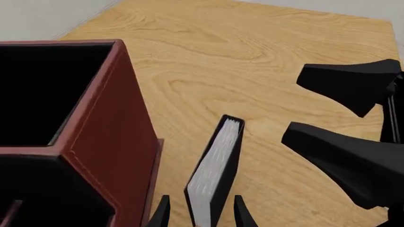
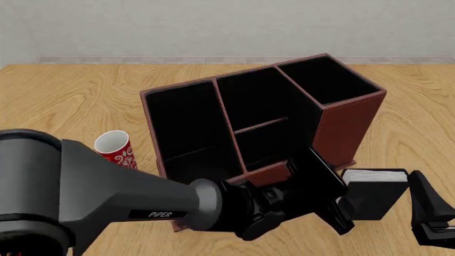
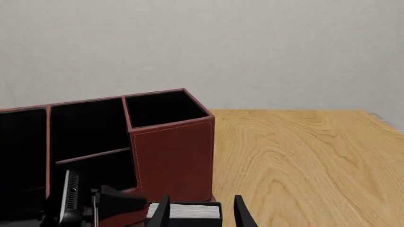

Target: Pick up the book and place it in the back compartment of the caddy.

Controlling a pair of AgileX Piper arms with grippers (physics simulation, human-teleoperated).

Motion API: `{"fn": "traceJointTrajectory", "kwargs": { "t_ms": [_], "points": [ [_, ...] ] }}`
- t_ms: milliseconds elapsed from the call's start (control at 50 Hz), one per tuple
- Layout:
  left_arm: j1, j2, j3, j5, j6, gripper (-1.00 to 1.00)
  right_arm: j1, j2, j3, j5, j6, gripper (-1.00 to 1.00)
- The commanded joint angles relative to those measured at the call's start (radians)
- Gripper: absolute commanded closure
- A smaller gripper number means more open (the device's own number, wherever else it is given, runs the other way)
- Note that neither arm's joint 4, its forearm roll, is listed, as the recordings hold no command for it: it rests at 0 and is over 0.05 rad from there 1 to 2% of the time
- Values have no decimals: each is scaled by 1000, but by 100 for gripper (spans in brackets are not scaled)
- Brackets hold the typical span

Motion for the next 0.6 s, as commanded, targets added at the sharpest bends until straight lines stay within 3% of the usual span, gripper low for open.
{"fn": "traceJointTrajectory", "kwargs": {
  "t_ms": [20, 360, 380, 600],
  "points": [
    [-15, 53, -41, 21, -11, -100, 0, 2, 0, -2, 0, -100],
    [-15, 81, -80, 49, -10, -100, 1, -1, 0, 1, 0, -100],
    [-12, 78, -82, 52, -4, 100, 0, 1, 1, -1, 0, -100],
    [-6, 52, -61, 36, 1, 100, 1, 0, 1, 0, 0, -100]
  ]
}}
